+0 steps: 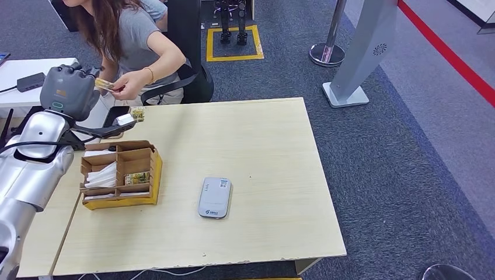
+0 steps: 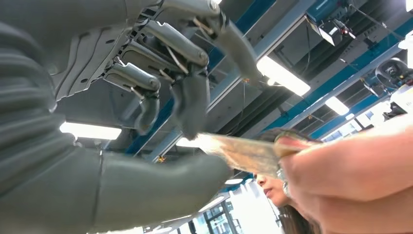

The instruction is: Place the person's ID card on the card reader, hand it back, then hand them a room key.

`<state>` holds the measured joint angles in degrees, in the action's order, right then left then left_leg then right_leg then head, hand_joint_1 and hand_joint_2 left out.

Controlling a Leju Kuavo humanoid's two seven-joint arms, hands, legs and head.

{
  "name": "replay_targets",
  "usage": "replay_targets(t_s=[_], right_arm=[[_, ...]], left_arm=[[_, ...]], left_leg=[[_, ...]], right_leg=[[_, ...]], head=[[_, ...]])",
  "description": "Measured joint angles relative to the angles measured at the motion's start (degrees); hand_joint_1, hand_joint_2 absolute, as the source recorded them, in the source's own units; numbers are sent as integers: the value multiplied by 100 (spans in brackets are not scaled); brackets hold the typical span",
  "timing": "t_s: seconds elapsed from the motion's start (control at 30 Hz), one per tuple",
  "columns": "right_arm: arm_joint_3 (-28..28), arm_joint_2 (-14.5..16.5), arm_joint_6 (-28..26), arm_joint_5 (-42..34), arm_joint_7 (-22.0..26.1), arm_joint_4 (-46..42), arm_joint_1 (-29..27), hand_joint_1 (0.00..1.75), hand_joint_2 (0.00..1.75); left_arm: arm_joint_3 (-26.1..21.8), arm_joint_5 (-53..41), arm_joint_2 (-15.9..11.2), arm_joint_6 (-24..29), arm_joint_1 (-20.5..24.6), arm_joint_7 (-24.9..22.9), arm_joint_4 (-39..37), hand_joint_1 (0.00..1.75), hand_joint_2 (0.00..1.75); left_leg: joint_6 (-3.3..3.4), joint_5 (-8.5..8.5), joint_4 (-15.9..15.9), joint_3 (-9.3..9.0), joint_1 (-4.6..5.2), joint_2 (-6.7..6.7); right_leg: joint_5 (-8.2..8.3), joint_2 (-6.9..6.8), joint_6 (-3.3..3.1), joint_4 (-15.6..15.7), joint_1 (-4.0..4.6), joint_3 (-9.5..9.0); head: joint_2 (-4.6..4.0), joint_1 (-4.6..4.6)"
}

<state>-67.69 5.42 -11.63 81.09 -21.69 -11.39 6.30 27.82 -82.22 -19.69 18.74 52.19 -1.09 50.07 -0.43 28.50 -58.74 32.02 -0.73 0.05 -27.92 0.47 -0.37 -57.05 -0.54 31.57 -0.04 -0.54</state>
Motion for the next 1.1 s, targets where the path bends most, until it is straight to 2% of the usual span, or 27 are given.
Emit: replay_targets(t_s=[0.7,0.93,1.1], right_arm=[[0,0,-50,-43,-67,0,0,0,0],[0,0,-90,-88,-106,0,-2,0,0],[0,0,-103,-97,-107,0,-5,0,0]], left_arm=[[-61,-5,86,577,-365,23,107,0,175],[-351,566,177,1052,-1147,437,1006,0,175],[-613,1538,532,1322,-2400,939,2602,0,175]], left_leg=[[0,0,0,0,0,0],[1,2,0,0,3,1],[5,7,0,2,5,2]], right_leg=[[0,1,0,0,0,0],[-2,2,2,2,-1,1],[-4,2,4,6,-1,1]], head=[[0,0],[0,-1],[0,0]])
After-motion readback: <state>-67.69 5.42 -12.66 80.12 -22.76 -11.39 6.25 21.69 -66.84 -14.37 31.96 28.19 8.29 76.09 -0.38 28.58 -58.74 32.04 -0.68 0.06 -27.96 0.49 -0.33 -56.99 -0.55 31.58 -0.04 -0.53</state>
